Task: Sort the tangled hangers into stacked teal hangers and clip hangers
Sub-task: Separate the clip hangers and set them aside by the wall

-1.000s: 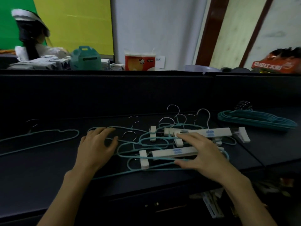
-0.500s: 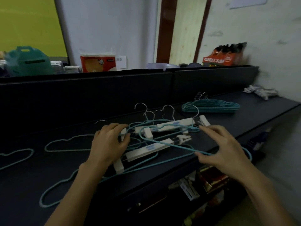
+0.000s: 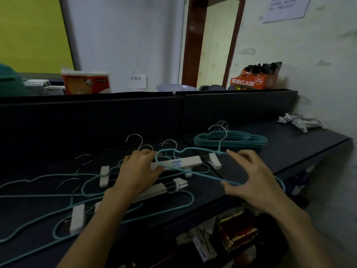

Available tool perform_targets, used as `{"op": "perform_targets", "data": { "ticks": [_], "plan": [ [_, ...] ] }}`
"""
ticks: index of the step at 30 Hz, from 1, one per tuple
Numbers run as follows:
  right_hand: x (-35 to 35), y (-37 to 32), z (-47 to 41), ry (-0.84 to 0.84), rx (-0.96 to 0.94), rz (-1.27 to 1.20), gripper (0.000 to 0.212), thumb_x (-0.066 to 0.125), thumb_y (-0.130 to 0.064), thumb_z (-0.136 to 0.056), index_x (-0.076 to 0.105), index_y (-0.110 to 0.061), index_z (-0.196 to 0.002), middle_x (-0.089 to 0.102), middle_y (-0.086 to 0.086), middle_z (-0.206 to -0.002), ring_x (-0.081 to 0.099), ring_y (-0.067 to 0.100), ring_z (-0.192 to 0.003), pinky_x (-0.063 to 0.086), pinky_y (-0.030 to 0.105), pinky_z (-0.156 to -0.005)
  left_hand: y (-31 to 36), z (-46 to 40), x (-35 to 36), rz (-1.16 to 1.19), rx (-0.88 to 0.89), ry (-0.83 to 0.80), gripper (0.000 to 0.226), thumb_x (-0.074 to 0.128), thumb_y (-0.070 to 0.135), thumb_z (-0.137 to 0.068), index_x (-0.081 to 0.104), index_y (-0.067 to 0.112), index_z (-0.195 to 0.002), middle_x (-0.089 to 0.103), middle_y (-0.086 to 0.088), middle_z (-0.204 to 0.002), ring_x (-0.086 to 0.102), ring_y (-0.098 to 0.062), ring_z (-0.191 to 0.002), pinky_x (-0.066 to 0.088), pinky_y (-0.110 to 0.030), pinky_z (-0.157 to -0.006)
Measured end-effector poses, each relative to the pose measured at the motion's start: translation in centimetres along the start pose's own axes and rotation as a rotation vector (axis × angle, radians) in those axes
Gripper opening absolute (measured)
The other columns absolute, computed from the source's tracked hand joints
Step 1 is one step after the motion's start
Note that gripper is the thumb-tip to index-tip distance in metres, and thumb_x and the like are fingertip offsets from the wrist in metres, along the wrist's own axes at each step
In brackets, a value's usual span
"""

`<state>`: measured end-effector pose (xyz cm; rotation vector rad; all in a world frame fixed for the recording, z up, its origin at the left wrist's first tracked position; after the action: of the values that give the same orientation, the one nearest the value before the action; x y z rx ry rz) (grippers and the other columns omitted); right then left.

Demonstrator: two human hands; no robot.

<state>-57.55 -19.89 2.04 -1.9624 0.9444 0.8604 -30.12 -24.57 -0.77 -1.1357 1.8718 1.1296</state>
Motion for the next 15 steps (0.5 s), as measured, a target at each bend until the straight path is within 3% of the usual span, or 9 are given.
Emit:
{"op": "perform_targets", "data": {
  "ticks": [4, 15],
  "plan": [
    [-0.1, 2.3, -1.1, -0.024, -0.041, -0.013, 0.082, 0.072, -0.047, -0.071, 0.034, -0.033, -0.143, 0.033, -0.016, -0.116, 0.037, 0.004, -0.111, 0.04, 0.025, -0.09, 1.2, -1.1, 2.1, -0.062, -0.018, -0.072, 0.044, 0.053, 0.054, -0.086, 0.055, 0.033, -0.125, 0.056, 0.004, -0.119, 0.05, -0.022, -0.108, 0.039, -0.039, -0.088],
    [1.0, 4.8, -2.3, -0.037, -0.053, -0.084, 0.085, 0.073, -0.049, -0.069, 0.035, -0.032, -0.143, 0.035, -0.017, -0.121, 0.037, 0.004, -0.117, 0.038, 0.025, -0.094, 1.5, -2.0, 3.8, -0.06, -0.034, -0.106, 0.048, 0.063, 0.044, -0.084, 0.05, 0.035, -0.13, 0.057, 0.006, -0.118, 0.05, -0.019, -0.11, 0.042, -0.034, -0.087]
  ]
}}
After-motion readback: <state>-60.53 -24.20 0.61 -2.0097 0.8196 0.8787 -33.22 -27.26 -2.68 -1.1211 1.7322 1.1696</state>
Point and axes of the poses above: each hand's wrist, its own z-axis away from the middle knuckle, its own x-axis out of the palm, y = z × x, the point moved 6 cm from there along -z, towards the middle knuckle
